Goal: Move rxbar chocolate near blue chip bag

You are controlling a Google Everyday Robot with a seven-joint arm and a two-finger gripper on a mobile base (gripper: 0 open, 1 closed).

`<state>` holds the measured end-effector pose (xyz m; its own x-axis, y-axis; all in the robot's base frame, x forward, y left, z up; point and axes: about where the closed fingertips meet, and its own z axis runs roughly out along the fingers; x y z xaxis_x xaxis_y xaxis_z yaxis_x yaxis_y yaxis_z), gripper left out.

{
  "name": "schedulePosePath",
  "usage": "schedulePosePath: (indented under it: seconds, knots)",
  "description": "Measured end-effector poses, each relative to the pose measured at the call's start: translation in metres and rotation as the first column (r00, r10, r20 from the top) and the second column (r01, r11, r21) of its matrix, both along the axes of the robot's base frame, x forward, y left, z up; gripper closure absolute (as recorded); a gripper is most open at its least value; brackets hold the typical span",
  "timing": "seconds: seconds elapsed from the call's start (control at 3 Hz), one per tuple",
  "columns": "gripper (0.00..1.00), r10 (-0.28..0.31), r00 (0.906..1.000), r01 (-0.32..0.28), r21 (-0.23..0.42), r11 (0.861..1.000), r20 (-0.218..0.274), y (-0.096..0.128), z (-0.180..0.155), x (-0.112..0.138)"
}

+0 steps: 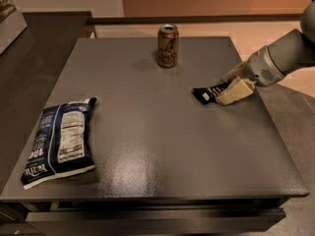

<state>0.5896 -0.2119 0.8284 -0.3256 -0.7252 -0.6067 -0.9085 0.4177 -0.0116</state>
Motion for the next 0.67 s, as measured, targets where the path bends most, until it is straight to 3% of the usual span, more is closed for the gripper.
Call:
schedulePosePath:
  seconds: [0.67]
  knots:
    - [0.89, 0.01, 0.9999, -0.01, 0.031, 0.999, 0.014, 0.0024, 0.011, -0.0055]
